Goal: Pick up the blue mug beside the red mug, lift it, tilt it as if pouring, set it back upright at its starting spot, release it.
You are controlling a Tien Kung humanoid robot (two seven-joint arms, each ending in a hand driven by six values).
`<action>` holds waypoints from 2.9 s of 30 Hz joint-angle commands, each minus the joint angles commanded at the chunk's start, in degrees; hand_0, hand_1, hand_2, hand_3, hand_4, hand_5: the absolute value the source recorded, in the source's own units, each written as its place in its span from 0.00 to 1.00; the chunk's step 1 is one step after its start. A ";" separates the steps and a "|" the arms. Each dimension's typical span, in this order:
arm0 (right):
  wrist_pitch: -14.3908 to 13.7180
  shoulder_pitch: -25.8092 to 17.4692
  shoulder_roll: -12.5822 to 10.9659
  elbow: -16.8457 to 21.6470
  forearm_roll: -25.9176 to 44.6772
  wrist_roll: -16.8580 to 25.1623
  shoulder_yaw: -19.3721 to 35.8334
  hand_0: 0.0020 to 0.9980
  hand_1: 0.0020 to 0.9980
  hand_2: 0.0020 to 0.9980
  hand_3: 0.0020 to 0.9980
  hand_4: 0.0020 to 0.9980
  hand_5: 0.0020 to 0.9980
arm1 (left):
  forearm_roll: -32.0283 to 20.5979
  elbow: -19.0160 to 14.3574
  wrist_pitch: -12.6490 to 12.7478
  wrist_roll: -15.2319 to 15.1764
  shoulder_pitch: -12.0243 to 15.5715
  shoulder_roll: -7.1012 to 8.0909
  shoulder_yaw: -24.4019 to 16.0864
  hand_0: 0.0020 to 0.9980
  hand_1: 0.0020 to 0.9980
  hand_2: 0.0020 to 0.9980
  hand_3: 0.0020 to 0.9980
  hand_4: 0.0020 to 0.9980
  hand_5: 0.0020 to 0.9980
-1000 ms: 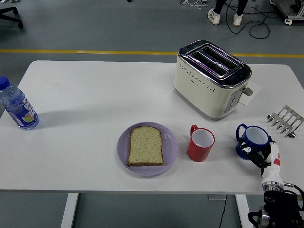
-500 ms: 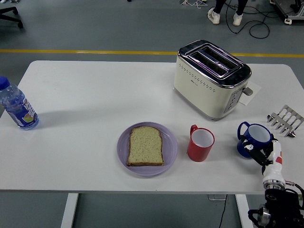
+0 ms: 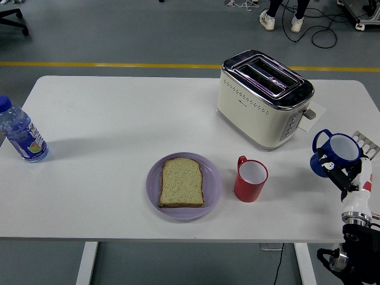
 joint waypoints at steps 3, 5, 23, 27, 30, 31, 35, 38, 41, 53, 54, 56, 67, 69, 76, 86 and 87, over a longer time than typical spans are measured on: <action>0.24 -0.57 -0.49 3.22 -1.05 -1.37 1.85 0.38 0.34 0.54 0.54 0.71 0.00 | -0.02 0.00 -0.01 0.00 -0.01 0.04 -0.06 0.63 0.64 0.65 0.51 0.24 0.86; 0.46 -0.97 -0.86 5.49 -2.41 -2.56 3.04 0.38 0.34 0.54 0.54 0.71 0.00 | -0.01 0.00 -0.01 0.00 -0.02 0.08 -0.09 0.63 0.64 0.65 0.51 0.24 0.86; 5.69 -4.11 -3.30 27.68 -24.80 -31.72 11.10 0.34 0.32 0.53 0.54 0.69 0.00 | 0.21 0.02 -0.01 0.00 -0.04 0.15 -0.19 0.63 0.64 0.65 0.51 0.24 0.86; 6.91 -4.23 -3.65 31.43 -28.62 -37.59 10.50 0.34 0.32 0.53 0.54 0.69 0.00 | 0.19 0.02 0.00 0.00 0.03 0.14 -0.17 0.64 0.64 0.65 0.51 0.24 0.86; 6.21 -3.73 -3.67 34.45 -31.44 -42.25 9.22 0.34 0.32 0.53 0.54 0.69 0.00 | 0.10 0.03 -0.01 0.01 0.12 0.16 -0.03 0.64 0.64 0.65 0.51 0.24 0.86; 6.03 -3.64 -3.66 34.82 -31.73 -43.10 9.02 0.34 0.32 0.53 0.54 0.69 0.00 | 0.09 0.03 -0.02 0.01 0.13 0.16 -0.01 0.64 0.64 0.65 0.51 0.24 0.86; 5.77 -2.41 -3.05 36.52 -34.10 -46.19 7.10 0.34 0.32 0.52 0.54 0.69 0.00 | 0.01 0.04 -0.02 0.01 0.30 0.19 0.32 0.63 0.64 0.65 0.51 0.24 0.86; 6.12 -0.87 -2.67 37.60 -36.81 -49.30 4.80 0.34 0.32 0.52 0.54 0.69 0.00 | -0.15 0.06 -0.02 0.01 0.47 0.16 0.54 0.63 0.64 0.65 0.51 0.24 0.86; 6.20 0.68 -2.56 37.60 -38.85 -52.18 2.74 0.33 0.32 0.52 0.54 0.69 0.00 | -0.25 0.06 -0.01 0.00 0.59 0.16 0.74 0.63 0.64 0.65 0.51 0.24 0.86; 8.32 9.00 -2.36 37.46 -52.99 -64.52 -6.22 0.32 0.32 0.51 0.54 0.68 0.00 | -0.47 0.03 0.01 -0.02 0.65 0.20 0.89 0.63 0.64 0.65 0.51 0.24 0.86; 8.35 9.46 -2.39 37.30 -53.76 -64.89 -6.58 0.32 0.32 0.51 0.54 0.68 0.00 | -0.44 0.02 0.01 -0.03 0.63 0.22 0.84 0.63 0.64 0.65 0.51 0.24 0.86; 8.77 12.68 -2.69 36.20 -56.25 -66.29 -8.58 0.32 0.32 0.51 0.54 0.68 0.00 | -0.46 0.00 0.03 -0.04 0.49 0.28 0.53 0.63 0.64 0.65 0.51 0.24 0.86; 12.83 24.41 -4.22 32.46 -62.84 -71.50 -17.97 0.32 0.31 0.50 0.54 0.68 0.00 | -0.73 -0.03 0.11 -0.11 0.22 0.35 -0.21 0.63 0.64 0.65 0.51 0.24 0.86; 13.80 25.85 -4.51 31.65 -64.41 -71.50 -19.67 0.32 0.31 0.50 0.54 0.68 0.00 | -0.64 -0.06 0.13 -0.13 0.16 0.36 -0.24 0.63 0.64 0.65 0.51 0.24 0.86; 16.99 31.01 -5.88 29.19 -68.37 -71.50 -26.59 0.31 0.31 0.50 0.54 0.68 0.00 | -0.80 -0.07 0.17 -0.13 0.14 0.37 -0.34 0.64 0.64 0.65 0.51 0.24 0.86; 20.44 39.06 -7.49 25.97 -74.44 -71.50 -38.81 0.32 0.31 0.50 0.54 0.67 0.00 | -1.25 -0.07 0.20 -0.16 0.21 0.23 -0.46 0.63 0.65 0.65 0.51 0.24 0.86; 20.52 39.43 -7.60 25.87 -75.02 -71.50 -39.59 0.32 0.31 0.50 0.54 0.67 0.00 | -1.29 -0.07 0.20 -0.17 0.21 0.21 -0.46 0.63 0.65 0.65 0.51 0.24 0.86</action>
